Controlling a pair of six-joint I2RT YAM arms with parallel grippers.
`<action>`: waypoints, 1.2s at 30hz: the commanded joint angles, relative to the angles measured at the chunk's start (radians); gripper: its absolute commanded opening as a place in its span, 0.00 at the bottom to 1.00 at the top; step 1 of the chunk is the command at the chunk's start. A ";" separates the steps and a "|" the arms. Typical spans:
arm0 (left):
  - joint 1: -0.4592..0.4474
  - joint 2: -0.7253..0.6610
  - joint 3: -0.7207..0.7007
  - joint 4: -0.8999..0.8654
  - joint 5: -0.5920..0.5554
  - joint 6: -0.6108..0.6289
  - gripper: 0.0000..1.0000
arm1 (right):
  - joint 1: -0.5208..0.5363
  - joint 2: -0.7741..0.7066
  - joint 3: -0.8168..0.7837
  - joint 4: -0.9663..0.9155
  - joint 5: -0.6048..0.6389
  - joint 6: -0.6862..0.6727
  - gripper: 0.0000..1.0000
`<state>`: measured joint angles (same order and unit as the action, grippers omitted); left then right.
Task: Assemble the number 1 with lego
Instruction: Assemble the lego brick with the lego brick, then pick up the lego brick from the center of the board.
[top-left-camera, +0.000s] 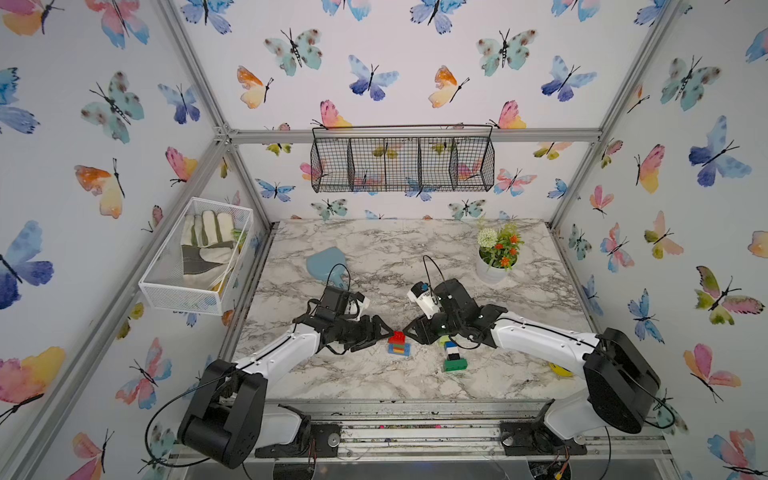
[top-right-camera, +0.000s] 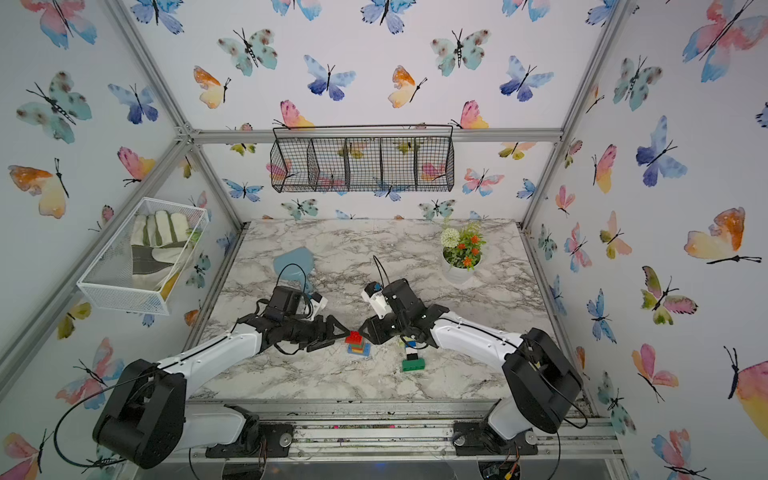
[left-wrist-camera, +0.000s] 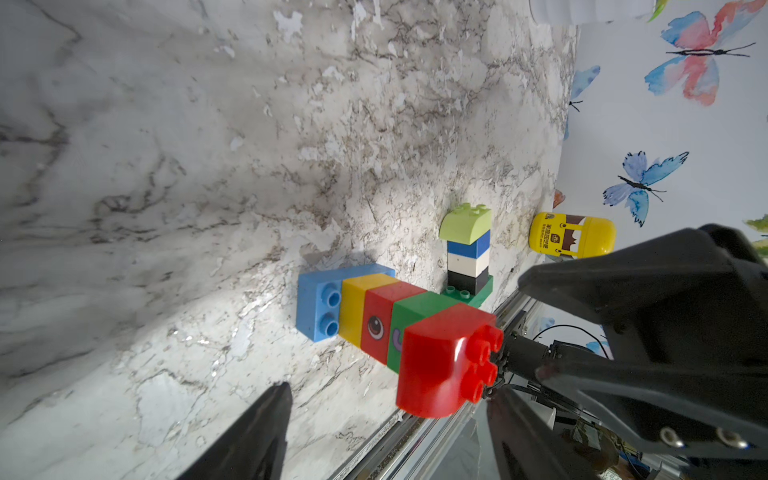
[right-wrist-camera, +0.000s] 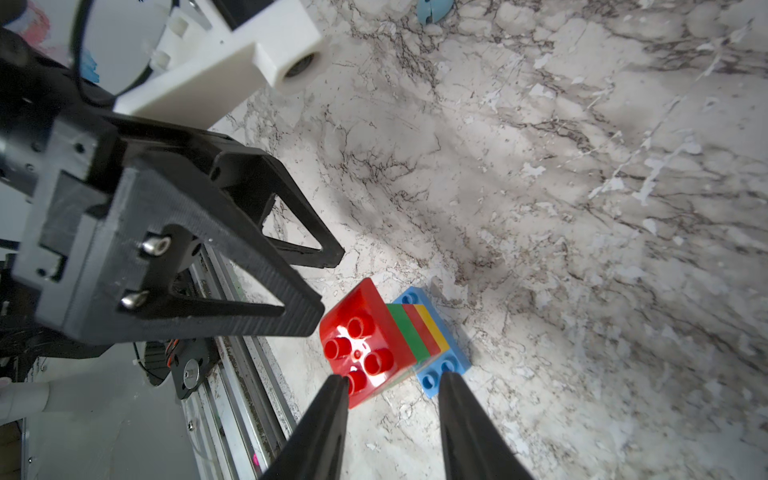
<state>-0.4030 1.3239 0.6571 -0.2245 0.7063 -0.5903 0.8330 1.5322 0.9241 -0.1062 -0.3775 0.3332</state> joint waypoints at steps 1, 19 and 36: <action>-0.005 0.019 0.006 0.014 0.032 0.027 0.78 | 0.006 0.031 0.024 0.006 -0.030 0.006 0.40; -0.005 0.074 -0.027 0.022 0.012 0.037 0.70 | 0.015 0.093 0.008 -0.040 -0.003 -0.020 0.41; -0.268 -0.567 -0.291 0.206 -0.630 -0.037 0.83 | -0.040 -0.149 0.056 -0.143 0.173 -0.127 0.59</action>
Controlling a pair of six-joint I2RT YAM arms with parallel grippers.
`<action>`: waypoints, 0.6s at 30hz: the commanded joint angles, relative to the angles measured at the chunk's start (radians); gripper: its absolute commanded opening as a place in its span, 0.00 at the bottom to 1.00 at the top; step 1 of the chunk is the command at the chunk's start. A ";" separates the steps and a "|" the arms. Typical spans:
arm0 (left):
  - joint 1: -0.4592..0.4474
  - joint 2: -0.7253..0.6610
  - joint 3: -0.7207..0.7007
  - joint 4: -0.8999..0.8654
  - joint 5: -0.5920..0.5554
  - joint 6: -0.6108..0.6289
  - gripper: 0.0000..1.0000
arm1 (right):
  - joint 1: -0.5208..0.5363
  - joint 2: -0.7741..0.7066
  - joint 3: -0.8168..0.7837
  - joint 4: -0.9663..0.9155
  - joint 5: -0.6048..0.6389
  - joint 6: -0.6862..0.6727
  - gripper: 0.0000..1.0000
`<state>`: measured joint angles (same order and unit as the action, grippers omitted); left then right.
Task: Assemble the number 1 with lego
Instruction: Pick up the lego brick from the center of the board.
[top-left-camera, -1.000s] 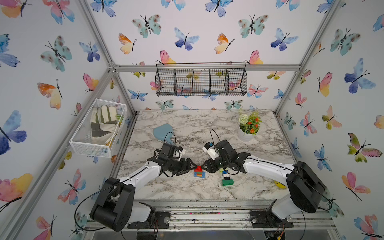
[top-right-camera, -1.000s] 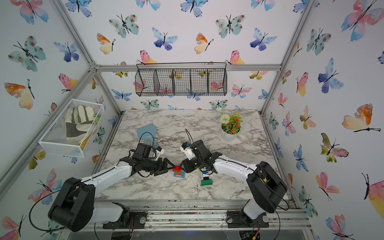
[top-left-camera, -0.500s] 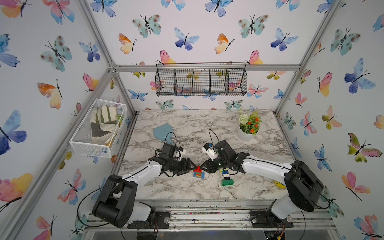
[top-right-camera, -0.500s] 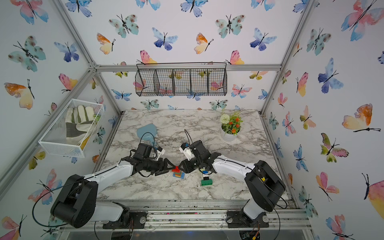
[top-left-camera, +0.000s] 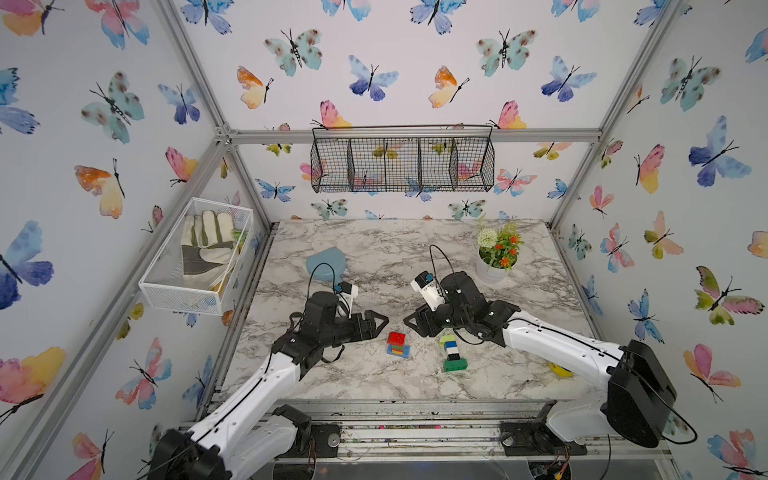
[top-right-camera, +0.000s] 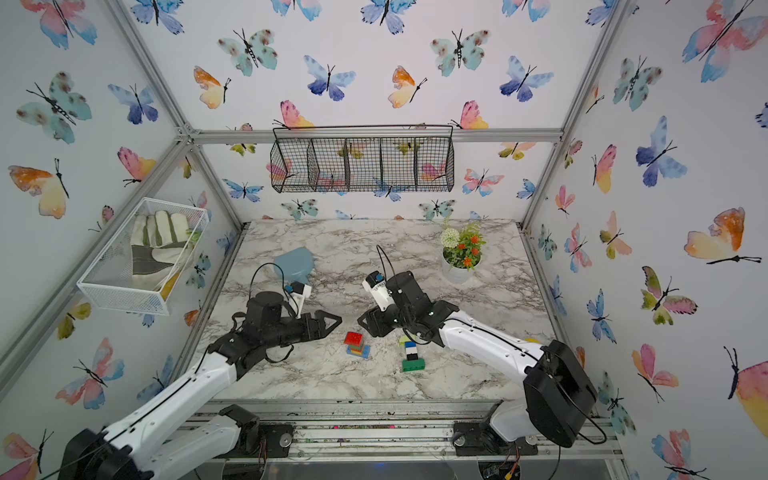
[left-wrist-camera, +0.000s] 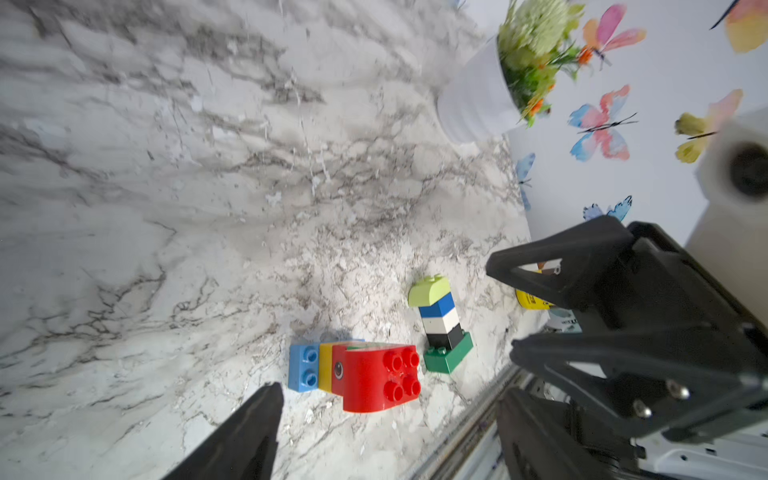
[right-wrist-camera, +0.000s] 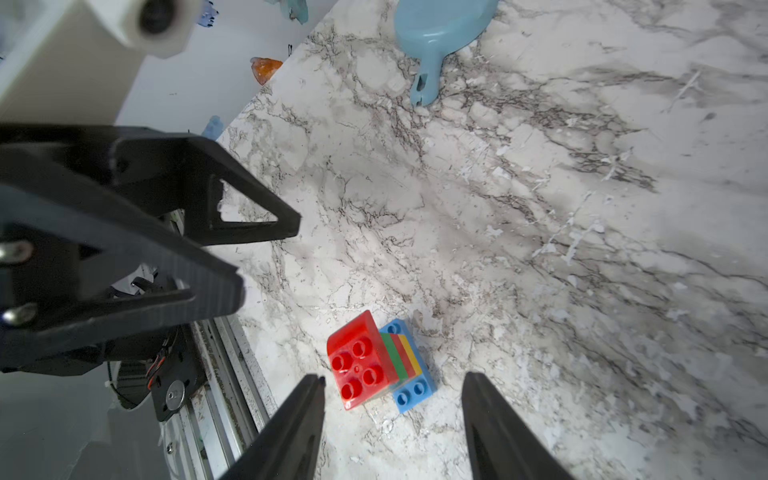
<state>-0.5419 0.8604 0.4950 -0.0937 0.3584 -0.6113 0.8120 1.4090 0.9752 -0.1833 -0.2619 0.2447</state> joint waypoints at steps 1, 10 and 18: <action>-0.192 -0.153 -0.165 0.097 -0.368 -0.024 0.83 | -0.025 -0.036 0.002 -0.075 0.059 -0.044 0.59; -0.643 -0.152 -0.316 0.321 -0.867 0.035 0.90 | -0.054 -0.078 0.018 -0.163 0.075 -0.114 0.58; -0.719 0.127 -0.403 0.731 -1.024 0.080 0.88 | -0.057 -0.148 -0.034 -0.128 0.071 -0.090 0.57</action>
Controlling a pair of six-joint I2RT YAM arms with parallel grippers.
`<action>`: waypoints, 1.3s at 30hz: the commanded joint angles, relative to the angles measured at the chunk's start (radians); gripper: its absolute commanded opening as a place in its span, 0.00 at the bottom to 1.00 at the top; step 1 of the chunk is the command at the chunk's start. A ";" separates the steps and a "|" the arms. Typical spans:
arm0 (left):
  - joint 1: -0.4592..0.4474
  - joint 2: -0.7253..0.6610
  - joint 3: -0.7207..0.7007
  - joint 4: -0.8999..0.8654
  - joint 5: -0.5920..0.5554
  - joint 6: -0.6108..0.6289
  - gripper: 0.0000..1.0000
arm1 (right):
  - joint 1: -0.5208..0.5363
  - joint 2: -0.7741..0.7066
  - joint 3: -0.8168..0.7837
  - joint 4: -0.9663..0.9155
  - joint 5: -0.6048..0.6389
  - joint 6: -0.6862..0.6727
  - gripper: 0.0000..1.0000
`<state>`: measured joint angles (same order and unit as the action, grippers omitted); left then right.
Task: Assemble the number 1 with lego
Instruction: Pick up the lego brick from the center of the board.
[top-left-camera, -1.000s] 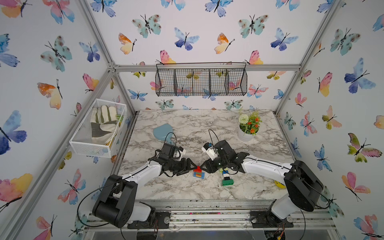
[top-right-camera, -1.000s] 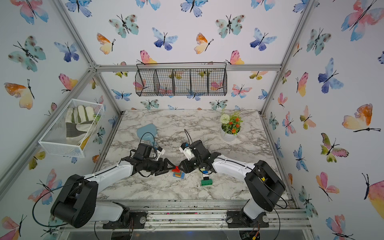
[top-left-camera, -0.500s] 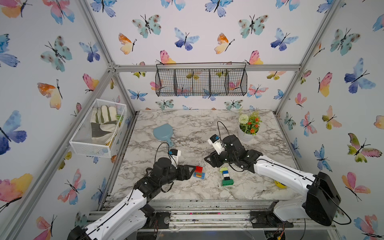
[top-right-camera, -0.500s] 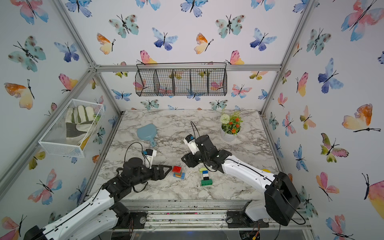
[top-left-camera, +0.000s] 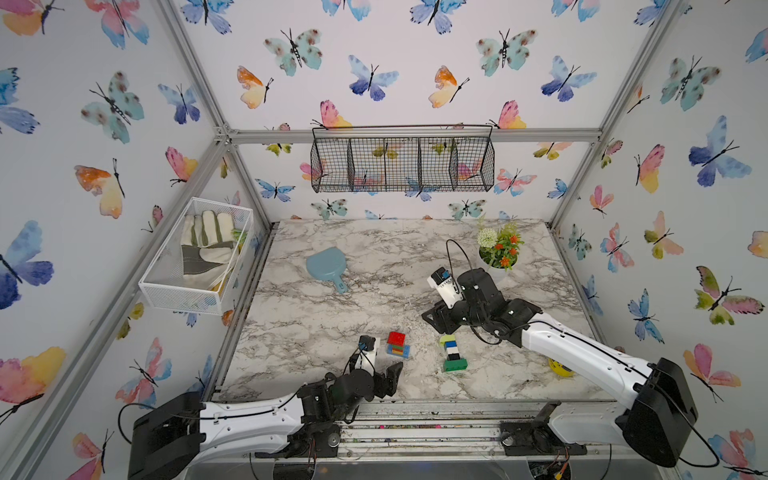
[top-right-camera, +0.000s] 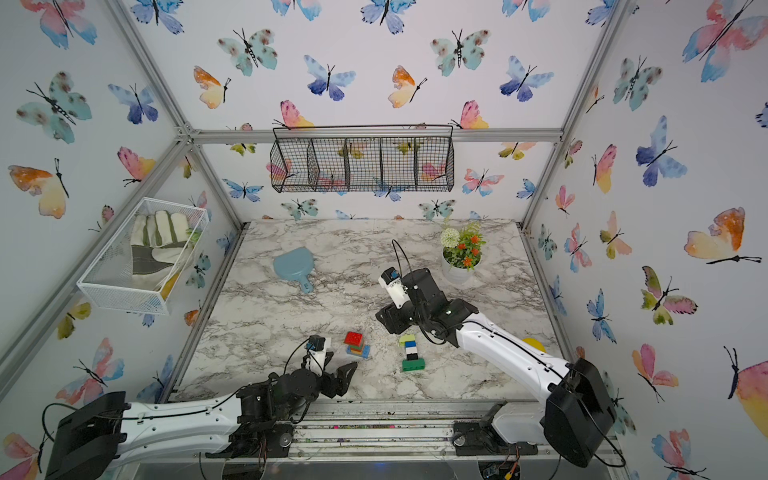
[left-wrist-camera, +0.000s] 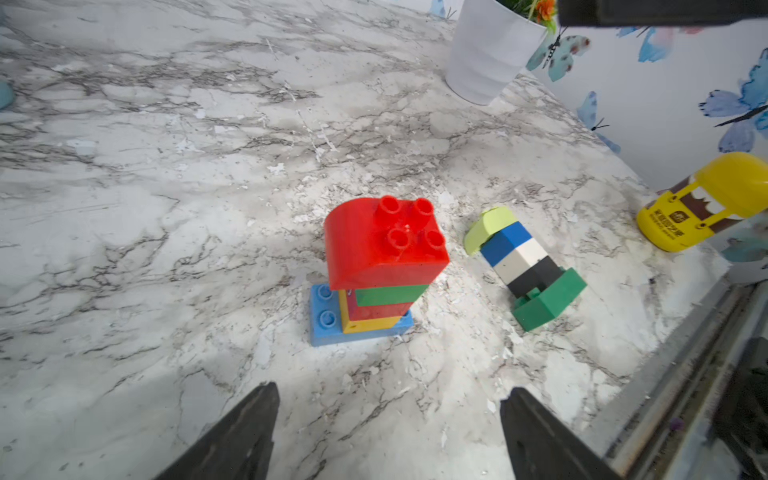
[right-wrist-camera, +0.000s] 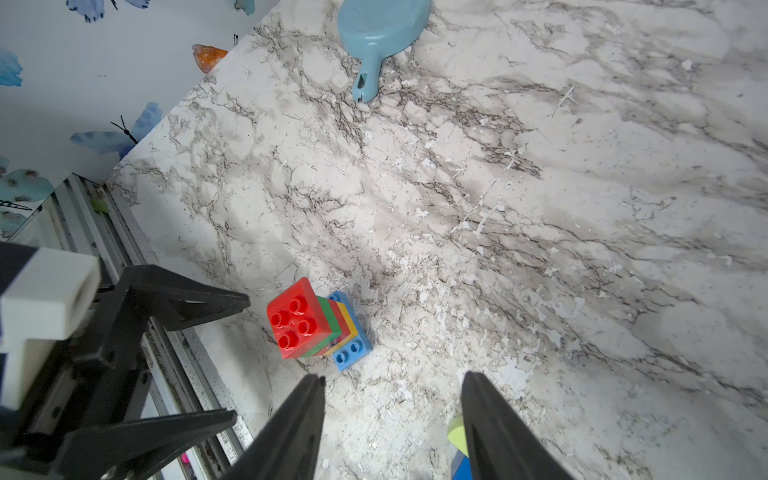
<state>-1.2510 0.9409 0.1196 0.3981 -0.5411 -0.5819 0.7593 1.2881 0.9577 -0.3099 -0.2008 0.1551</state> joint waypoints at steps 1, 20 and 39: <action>-0.010 0.067 -0.037 0.279 -0.130 0.064 0.88 | -0.006 -0.030 -0.017 -0.001 0.008 0.003 0.57; -0.006 0.558 0.031 0.692 -0.170 0.133 0.81 | -0.008 -0.069 -0.045 0.005 -0.015 0.018 0.56; 0.014 0.732 0.073 0.811 -0.227 0.218 0.62 | -0.008 -0.072 -0.050 0.004 -0.046 0.029 0.54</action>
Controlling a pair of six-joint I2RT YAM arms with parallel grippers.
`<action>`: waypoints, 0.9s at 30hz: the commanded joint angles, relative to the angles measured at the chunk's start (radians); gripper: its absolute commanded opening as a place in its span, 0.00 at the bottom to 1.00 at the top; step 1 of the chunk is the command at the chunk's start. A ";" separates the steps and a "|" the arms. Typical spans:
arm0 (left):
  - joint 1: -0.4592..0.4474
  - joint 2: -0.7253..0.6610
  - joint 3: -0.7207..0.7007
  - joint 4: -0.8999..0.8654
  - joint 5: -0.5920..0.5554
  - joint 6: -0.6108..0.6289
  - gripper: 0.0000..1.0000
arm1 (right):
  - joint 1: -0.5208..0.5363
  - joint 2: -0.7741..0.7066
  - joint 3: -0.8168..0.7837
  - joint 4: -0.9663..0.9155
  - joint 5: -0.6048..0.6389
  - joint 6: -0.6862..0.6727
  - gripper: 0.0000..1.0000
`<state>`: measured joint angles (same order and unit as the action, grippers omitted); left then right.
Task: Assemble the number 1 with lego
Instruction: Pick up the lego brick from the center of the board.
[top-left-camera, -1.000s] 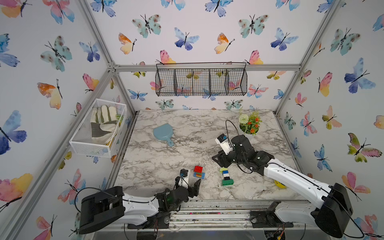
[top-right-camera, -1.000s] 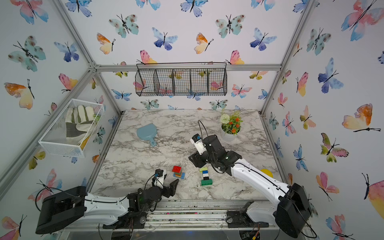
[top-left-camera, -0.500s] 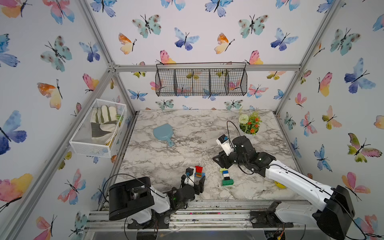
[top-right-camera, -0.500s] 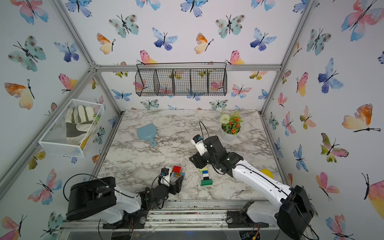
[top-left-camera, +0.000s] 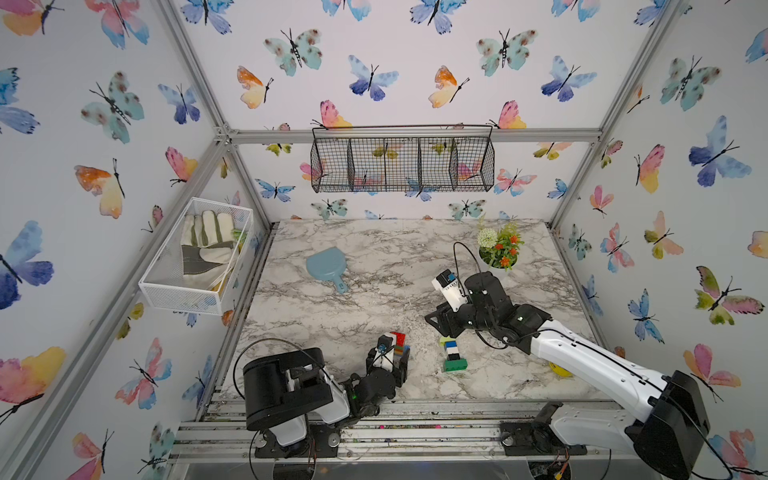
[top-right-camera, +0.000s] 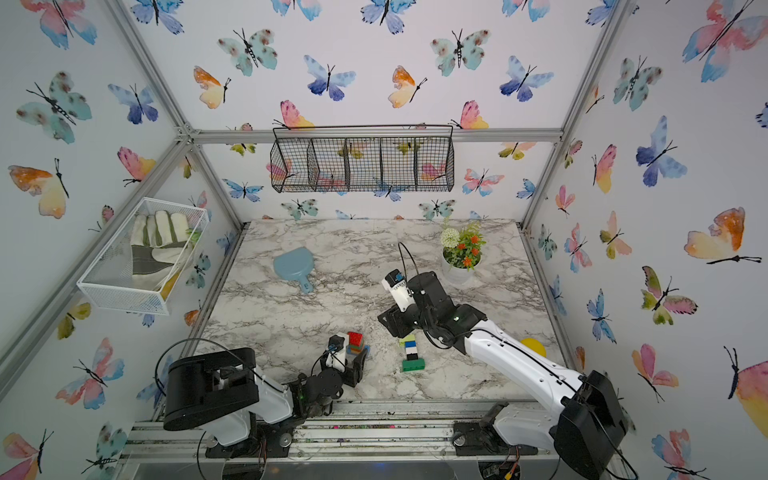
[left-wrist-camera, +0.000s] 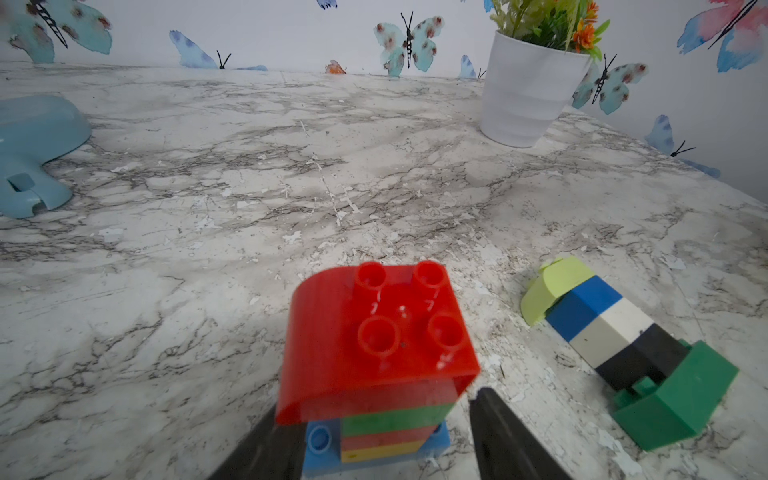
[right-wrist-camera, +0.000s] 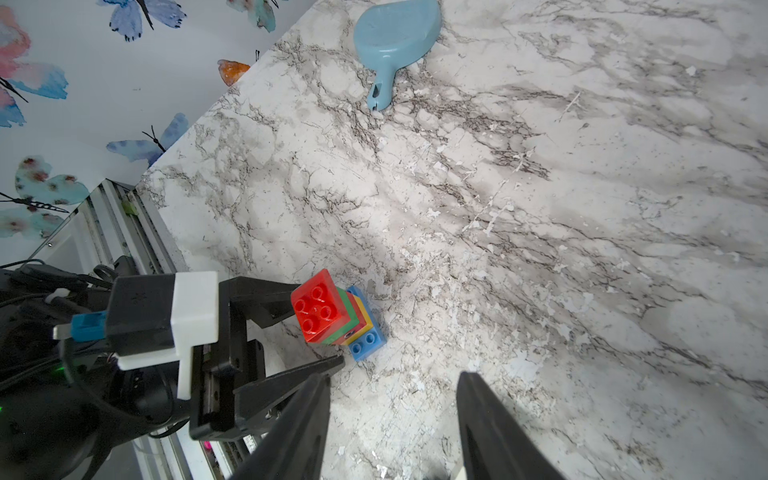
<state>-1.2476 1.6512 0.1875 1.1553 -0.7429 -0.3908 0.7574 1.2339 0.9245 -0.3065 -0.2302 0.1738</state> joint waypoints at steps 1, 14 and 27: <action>0.013 0.027 0.007 0.060 -0.021 0.030 0.60 | -0.007 -0.018 -0.016 0.001 -0.019 0.010 0.54; 0.048 0.104 0.030 0.154 0.010 0.066 0.51 | -0.007 -0.013 -0.013 -0.002 -0.036 0.010 0.52; 0.054 -0.076 0.117 -0.242 0.017 0.037 0.27 | -0.016 -0.020 0.037 -0.027 0.012 0.031 0.52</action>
<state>-1.1988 1.6684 0.2562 1.1172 -0.7345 -0.3332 0.7513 1.2339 0.9253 -0.3141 -0.2440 0.1799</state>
